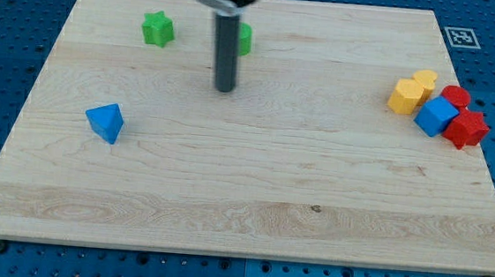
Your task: Move the blue triangle to the center of the board
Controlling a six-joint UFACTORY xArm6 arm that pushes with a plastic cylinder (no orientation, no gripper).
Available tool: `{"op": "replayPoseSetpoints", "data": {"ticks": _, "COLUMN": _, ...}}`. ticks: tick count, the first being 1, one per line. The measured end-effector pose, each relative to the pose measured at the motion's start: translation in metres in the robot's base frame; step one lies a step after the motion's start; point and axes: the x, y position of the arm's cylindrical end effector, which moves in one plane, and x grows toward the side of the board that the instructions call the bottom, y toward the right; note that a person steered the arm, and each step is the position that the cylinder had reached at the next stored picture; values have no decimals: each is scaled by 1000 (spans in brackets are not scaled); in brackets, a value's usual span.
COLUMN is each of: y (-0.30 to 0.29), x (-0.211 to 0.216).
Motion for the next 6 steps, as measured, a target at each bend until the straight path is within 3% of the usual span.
{"op": "replayPoseSetpoints", "data": {"ticks": 2, "y": -153, "x": 14}}
{"op": "replayPoseSetpoints", "data": {"ticks": 3, "y": -186, "x": 63}}
{"op": "replayPoseSetpoints", "data": {"ticks": 4, "y": -162, "x": 109}}
{"op": "replayPoseSetpoints", "data": {"ticks": 5, "y": -83, "x": 109}}
{"op": "replayPoseSetpoints", "data": {"ticks": 6, "y": 1, "x": 69}}
